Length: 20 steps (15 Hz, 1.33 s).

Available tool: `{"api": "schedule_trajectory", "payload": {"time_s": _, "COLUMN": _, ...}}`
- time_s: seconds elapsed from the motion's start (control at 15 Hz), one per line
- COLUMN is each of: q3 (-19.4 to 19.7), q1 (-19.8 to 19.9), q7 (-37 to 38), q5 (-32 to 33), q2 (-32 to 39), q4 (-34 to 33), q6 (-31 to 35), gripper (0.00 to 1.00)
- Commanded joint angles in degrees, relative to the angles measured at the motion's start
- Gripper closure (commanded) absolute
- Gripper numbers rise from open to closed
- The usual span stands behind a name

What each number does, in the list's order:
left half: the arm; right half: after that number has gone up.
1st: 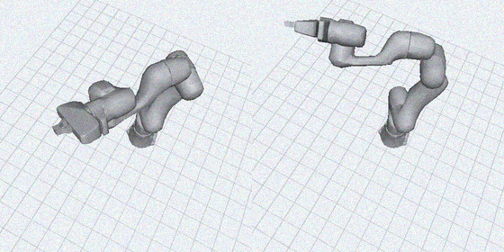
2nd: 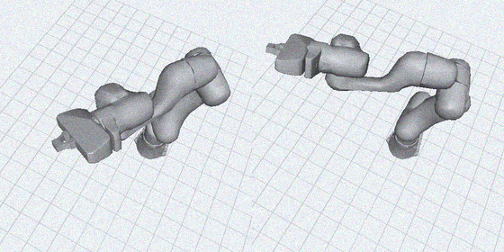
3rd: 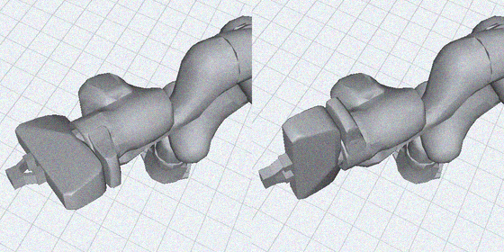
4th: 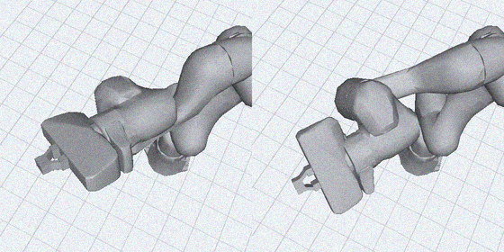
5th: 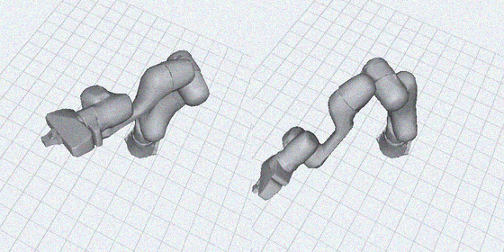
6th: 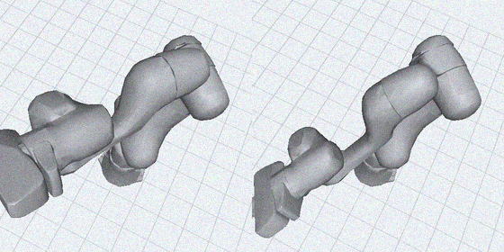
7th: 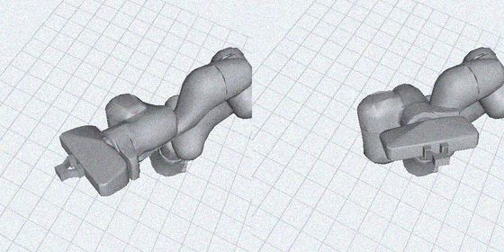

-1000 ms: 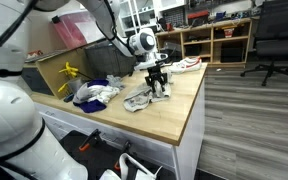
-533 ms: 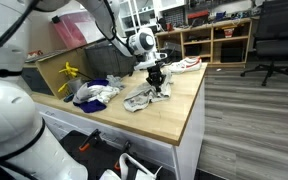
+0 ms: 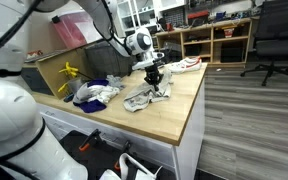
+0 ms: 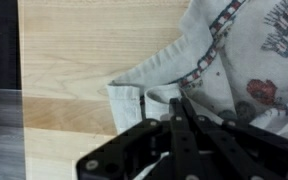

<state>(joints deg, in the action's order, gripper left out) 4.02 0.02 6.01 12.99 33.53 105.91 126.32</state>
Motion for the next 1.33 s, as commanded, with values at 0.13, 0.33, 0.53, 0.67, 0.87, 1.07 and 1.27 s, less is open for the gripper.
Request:
{"api": "schedule_trajectory", "payload": {"time_s": 0.13, "q3": -1.4, "q1": -1.5, "q7": -1.1, "q5": -0.9, "q2": -4.7, "q4": 3.0, "q6": 1.0, "gripper": 0.99}}
{"api": "schedule_trajectory", "payload": {"time_s": 0.33, "q3": -3.5, "q1": -1.9, "q7": -1.6, "q5": -3.2, "q2": -6.1, "q4": 2.4, "q6": 0.5, "gripper": 0.99}}
{"api": "schedule_trajectory", "payload": {"time_s": 0.53, "q3": -5.9, "q1": -2.2, "q7": -1.1, "q5": -7.6, "q2": -6.6, "q4": 0.8, "q6": -0.1, "gripper": 0.99}}
{"api": "schedule_trajectory", "payload": {"time_s": 0.67, "q3": -7.3, "q1": -2.4, "q7": -1.0, "q5": -11.0, "q2": -6.6, "q4": -0.4, "q6": -0.4, "gripper": 0.99}}
{"api": "schedule_trajectory", "payload": {"time_s": 0.87, "q3": -8.7, "q1": -2.7, "q7": -0.4, "q5": -15.8, "q2": -5.6, "q4": -2.6, "q6": -0.5, "gripper": 0.99}}
{"api": "schedule_trajectory", "payload": {"time_s": 1.07, "q3": -9.6, "q1": -3.2, "q7": 0.3, "q5": -19.9, "q2": -4.6, "q4": -5.4, "q6": -0.8, "gripper": 0.99}}
{"api": "schedule_trajectory", "payload": {"time_s": 1.27, "q3": -10.1, "q1": -3.9, "q7": 1.1, "q5": -22.7, "q2": -3.4, "q4": -8.8, "q6": -1.0, "gripper": 0.99}}
